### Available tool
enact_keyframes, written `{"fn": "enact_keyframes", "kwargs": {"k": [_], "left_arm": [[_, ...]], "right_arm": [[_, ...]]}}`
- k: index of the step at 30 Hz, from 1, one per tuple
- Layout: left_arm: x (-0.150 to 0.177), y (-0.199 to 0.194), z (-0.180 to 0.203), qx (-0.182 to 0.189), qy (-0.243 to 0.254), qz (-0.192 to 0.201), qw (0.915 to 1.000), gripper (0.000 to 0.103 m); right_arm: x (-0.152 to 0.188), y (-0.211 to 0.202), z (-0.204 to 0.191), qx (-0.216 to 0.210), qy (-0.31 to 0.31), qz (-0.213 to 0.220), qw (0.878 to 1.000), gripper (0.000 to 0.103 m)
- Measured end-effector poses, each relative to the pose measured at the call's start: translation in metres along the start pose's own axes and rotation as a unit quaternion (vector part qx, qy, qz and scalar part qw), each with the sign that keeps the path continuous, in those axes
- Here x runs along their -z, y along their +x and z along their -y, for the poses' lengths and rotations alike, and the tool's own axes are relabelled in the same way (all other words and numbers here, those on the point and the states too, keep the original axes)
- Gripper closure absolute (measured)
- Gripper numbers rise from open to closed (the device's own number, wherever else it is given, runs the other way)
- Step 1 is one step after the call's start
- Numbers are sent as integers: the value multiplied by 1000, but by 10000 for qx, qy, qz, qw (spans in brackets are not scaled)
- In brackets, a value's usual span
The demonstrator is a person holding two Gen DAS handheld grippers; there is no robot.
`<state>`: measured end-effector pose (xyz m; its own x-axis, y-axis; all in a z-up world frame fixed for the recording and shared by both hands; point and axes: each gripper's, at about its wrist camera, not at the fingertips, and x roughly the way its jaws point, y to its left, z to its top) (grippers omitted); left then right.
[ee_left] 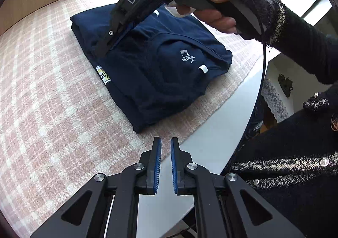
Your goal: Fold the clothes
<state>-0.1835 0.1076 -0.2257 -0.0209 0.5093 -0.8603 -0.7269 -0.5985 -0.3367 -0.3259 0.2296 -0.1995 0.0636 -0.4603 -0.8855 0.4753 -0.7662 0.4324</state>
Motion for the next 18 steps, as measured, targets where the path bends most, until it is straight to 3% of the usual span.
{"fn": "enact_keyframes", "kwargs": {"k": [5,8,14,18], "left_arm": [[-19,3,-16,15,-438,182,9989,93],[-23,8,-20,83,-402,242,9989,93],[-23,16,-16,107,-267,234,9993,94],[-17,3,-18,110,-172,349,9992,96]], "right_arm": [[2,-24,-22,-92,-413,194,9989,78],[-9,-22,-41,-135,-646,-207,9976,78],[-24,20,-59,469,-382,-1417,9881,66],[-19,44,-59,901,-359,-1614,9821,67]]}}
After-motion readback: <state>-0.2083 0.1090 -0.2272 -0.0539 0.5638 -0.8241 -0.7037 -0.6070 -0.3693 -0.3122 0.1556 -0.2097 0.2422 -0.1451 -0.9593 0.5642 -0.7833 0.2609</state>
